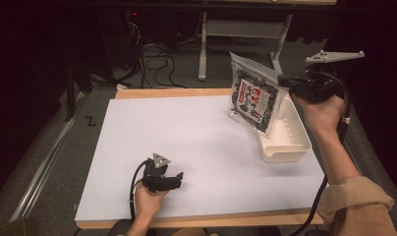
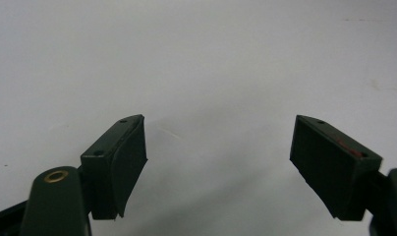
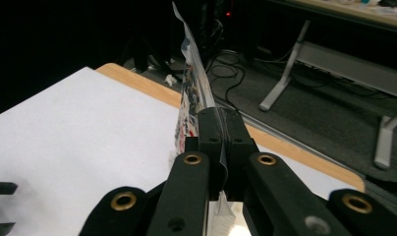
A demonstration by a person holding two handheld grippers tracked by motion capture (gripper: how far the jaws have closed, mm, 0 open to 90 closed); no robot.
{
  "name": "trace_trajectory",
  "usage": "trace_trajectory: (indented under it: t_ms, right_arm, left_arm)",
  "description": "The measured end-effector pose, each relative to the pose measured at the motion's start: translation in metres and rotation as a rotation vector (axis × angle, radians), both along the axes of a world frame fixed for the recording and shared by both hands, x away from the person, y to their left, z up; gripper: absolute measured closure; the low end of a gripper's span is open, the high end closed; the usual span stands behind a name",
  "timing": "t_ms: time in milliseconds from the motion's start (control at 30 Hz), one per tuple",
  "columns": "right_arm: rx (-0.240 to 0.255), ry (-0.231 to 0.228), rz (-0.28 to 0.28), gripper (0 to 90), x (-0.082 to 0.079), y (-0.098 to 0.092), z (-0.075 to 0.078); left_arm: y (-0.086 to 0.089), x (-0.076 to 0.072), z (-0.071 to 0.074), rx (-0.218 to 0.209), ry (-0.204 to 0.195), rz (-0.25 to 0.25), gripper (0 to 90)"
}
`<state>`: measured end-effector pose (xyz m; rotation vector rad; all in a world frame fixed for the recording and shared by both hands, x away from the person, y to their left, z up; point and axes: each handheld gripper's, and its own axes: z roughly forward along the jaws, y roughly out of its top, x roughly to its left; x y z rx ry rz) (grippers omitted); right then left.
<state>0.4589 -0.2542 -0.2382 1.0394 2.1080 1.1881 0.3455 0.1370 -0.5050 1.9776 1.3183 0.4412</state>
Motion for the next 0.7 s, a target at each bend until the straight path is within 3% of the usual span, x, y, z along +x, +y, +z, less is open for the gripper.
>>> trace_trajectory:
  t_ms: [200,267,300,367,567,700]
  right_arm:
    - [0.014,-0.033,-0.049,90.0,0.001,-0.021,0.009]
    - [0.011,-0.086,-0.07,90.0,-0.001,-0.025,0.012]
    - [0.016,-0.092,-0.077,90.0,-0.002,-0.027,0.013]
    - [0.004,-0.107,-0.106,90.0,-0.002,-0.031,0.014]
    - [-0.002,-0.118,-0.152,90.0,0.0,-0.039,0.015]
    - [-0.019,-0.127,-0.203,90.0,0.005,-0.049,0.011]
  left_arm:
    - [0.0,0.004,-0.001,0.001,0.008,-0.003,23.0]
    - [0.003,0.004,0.001,-0.014,-0.026,0.005,24.1]
    - [0.005,0.003,0.002,-0.032,-0.031,0.009,24.3]
    - [0.008,0.001,0.004,-0.029,-0.03,0.021,24.6]
    - [0.007,0.0,0.005,-0.051,-0.039,0.009,24.1]
    - [0.003,0.0,0.003,-0.028,-0.032,-0.012,24.1]
